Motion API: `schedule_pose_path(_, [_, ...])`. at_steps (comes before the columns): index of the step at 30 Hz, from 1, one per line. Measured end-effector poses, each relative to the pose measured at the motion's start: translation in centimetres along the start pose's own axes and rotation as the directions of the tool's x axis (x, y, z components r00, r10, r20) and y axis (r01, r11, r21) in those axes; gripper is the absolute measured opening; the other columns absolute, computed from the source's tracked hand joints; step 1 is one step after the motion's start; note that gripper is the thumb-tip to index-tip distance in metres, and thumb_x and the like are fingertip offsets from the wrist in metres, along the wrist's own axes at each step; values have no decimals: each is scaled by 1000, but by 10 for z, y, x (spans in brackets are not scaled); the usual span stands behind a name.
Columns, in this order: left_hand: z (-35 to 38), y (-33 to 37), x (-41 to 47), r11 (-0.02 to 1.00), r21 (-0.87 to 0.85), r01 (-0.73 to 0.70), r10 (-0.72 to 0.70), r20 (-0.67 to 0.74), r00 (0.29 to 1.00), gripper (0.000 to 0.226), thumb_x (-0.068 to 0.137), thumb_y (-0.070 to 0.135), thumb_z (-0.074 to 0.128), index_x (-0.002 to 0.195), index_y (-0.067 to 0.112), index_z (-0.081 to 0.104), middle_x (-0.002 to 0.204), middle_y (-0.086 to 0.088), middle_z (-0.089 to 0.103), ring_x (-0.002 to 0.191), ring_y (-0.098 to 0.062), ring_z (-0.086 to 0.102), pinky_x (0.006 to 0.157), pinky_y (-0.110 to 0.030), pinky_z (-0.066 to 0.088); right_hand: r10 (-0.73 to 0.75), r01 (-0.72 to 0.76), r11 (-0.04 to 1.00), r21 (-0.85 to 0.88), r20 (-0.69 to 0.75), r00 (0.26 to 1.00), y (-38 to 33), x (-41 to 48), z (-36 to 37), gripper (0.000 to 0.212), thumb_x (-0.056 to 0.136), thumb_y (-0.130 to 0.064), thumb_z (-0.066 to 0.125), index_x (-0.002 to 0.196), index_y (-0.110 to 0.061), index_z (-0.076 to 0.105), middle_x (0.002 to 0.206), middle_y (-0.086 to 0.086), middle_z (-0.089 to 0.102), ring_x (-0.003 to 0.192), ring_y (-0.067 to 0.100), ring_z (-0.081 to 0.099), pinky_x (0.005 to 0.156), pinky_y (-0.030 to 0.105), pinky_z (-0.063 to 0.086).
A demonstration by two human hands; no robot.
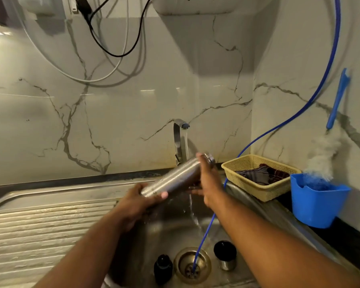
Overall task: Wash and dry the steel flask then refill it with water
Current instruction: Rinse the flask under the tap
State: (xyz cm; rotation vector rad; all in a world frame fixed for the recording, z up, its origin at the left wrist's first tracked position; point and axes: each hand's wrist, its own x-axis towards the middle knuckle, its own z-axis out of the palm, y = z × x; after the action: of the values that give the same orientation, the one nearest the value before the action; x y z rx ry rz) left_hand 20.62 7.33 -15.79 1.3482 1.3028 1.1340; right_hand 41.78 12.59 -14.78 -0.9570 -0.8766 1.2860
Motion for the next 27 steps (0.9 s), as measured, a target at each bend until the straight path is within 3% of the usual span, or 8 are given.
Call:
schedule_pose_path(3, [-9, 10, 0, 993, -75, -96, 82, -171, 982, 85, 55, 43, 94, 128, 22, 55, 121, -8, 63, 105, -28, 66, 82, -43, 60, 108, -124, 988, -91, -162, 981, 5, 14, -17, 42, 100, -44, 57, 126, -11, 56, 113, 16, 65, 96, 32, 69, 59, 40, 62])
schedule_pose_path(7, [1, 23, -5, 960, 96, -265, 281, -278, 918, 88, 55, 53, 89, 135, 38, 53, 129, 0, 52, 113, -25, 59, 83, -44, 62, 511, -458, 831, -315, 108, 853, 28, -3, -22, 29, 103, -32, 52, 122, -11, 59, 120, 22, 61, 104, 34, 68, 71, 42, 64])
schedule_pose_path(12, [13, 28, -8, 830, 367, -421, 521, -238, 820, 87, 60, 52, 89, 138, 42, 51, 132, 12, 53, 115, -15, 57, 88, -35, 58, 550, -443, 788, -428, 165, 819, 41, -1, -15, 28, 105, -31, 47, 121, -12, 60, 120, 20, 61, 108, 36, 67, 85, 50, 62])
schedule_pose_path(15, [21, 31, -10, 734, 479, -481, 597, -119, 793, 92, 57, 56, 83, 140, 42, 48, 135, 11, 53, 116, -8, 53, 91, -22, 49, 584, -429, 738, -520, 176, 792, 41, -4, -14, 25, 108, -26, 41, 110, -10, 61, 110, 22, 66, 100, 35, 70, 90, 50, 60])
schedule_pose_path(18, [29, 33, -12, 678, 535, -504, 622, -52, 781, 95, 57, 62, 81, 143, 42, 46, 133, 13, 53, 117, -5, 53, 98, -24, 49, 610, -395, 660, -639, 150, 778, 36, -8, -15, 30, 109, -22, 39, 101, -4, 61, 102, 25, 71, 90, 37, 74, 85, 46, 62])
schedule_pose_path(22, [34, 31, -12, 680, 538, -498, 655, -141, 742, 96, 67, 41, 90, 149, 38, 40, 138, 10, 49, 119, -8, 50, 100, -28, 48, 742, -563, 611, -557, 152, 653, 35, -2, -20, 69, 107, -52, 34, 136, 9, 49, 119, 36, 65, 85, 41, 75, 71, 43, 65])
schedule_pose_path(24, [30, 32, -10, 740, 439, -510, 640, -230, 733, 97, 68, 32, 92, 147, 42, 38, 140, 9, 46, 119, -10, 50, 97, -27, 49, 661, -577, 743, -340, 233, 713, 31, 4, -20, 70, 103, -58, 42, 135, 4, 52, 119, 37, 66, 93, 42, 74, 73, 44, 64])
schedule_pose_path(27, [18, 30, -8, 859, 295, -419, 496, -274, 824, 83, 67, 33, 91, 136, 46, 46, 136, 4, 49, 116, -18, 56, 91, -33, 57, 306, -301, 952, -56, 136, 942, 21, 11, -18, 40, 97, -42, 65, 123, -13, 59, 121, 24, 64, 104, 38, 69, 79, 44, 63])
